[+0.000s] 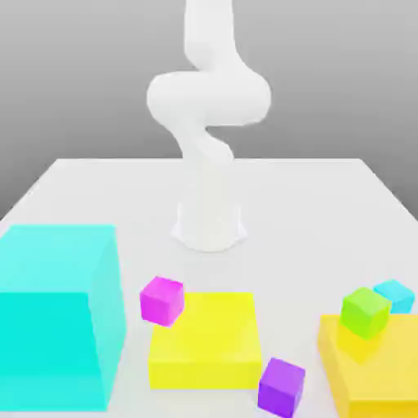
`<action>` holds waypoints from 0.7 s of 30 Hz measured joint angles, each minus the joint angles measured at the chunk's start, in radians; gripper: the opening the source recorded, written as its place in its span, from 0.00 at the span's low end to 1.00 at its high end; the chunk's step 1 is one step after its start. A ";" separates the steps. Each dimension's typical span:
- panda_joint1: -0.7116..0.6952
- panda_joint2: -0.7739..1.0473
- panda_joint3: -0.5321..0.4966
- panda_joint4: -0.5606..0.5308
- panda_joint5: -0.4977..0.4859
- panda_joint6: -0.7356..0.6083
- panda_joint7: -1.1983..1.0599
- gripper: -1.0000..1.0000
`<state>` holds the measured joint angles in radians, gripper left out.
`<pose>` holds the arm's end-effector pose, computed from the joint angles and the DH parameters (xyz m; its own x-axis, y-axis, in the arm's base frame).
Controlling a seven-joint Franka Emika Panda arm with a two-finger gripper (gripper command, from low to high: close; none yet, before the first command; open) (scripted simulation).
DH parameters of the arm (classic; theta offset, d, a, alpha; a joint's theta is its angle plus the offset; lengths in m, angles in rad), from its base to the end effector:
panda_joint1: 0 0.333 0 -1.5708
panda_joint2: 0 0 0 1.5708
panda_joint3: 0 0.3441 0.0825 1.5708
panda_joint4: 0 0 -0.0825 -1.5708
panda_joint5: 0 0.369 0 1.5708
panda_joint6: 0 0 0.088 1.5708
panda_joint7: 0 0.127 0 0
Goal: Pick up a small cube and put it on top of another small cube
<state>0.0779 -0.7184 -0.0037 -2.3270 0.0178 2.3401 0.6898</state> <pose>0.3568 0.0265 0.6791 0.6206 -0.6022 0.5023 -0.4155 -0.7957 -0.4406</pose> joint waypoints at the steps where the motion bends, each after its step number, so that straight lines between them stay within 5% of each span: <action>1: 0.034 0.035 -0.002 -0.012 0.007 0.017 -0.047 0.50; 21: 0.535 0.685 0.138 -0.226 0.053 0.336 -0.857 0.50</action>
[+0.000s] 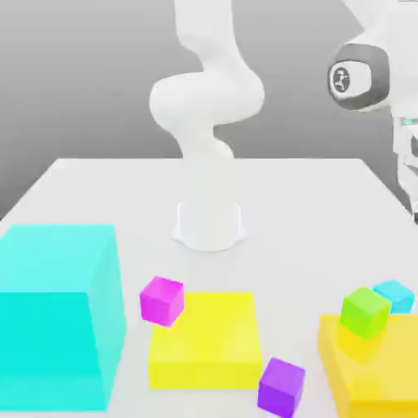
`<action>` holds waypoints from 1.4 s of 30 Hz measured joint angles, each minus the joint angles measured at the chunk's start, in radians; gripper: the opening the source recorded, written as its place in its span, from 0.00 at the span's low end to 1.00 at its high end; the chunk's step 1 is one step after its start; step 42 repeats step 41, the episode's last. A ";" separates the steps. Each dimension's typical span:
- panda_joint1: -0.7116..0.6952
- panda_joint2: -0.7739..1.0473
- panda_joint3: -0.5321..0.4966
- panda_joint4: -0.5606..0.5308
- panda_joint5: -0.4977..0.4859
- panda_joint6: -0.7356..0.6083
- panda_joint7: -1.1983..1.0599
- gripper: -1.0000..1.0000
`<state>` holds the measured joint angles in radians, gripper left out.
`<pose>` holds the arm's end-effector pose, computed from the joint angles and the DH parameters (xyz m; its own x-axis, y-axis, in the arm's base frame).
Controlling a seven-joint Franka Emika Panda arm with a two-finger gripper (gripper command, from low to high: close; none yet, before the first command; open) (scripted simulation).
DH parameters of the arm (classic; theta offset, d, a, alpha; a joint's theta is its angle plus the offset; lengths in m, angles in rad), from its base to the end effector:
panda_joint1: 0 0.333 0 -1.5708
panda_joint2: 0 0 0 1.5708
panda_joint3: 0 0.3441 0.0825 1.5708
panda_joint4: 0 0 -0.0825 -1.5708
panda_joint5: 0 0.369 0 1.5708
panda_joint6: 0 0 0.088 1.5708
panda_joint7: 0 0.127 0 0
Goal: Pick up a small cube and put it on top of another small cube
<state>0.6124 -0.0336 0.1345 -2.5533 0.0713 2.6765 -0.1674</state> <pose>0.3384 0.3110 0.3160 0.6498 0.7434 0.1588 0.7540 -0.6568 -0.0107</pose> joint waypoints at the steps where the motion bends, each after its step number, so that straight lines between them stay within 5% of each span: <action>1: 0.023 0.032 0.011 -0.011 -0.016 0.016 -0.027 0.50; 11: 0.155 0.377 -0.034 -0.027 -0.225 0.243 -0.064 0.50; 12: 0.160 0.396 -0.041 -0.024 -0.232 0.259 -0.059 0.00; 20: 0.154 0.367 -0.032 -0.029 -0.223 0.234 -0.066 0.00; 25: 0.119 0.196 0.009 -0.057 -0.139 0.093 -0.126 0.00; 33: -0.067 -0.054 -0.097 0.015 -0.065 -0.226 -0.131 0.00; 37: -0.080 0.037 -0.098 -0.003 -0.068 -0.118 -0.125 0.00; 38: -0.081 0.058 -0.097 -0.008 -0.070 -0.094 -0.123 1.00; 42: -0.082 0.058 -0.097 -0.008 -0.070 -0.094 -0.123 1.00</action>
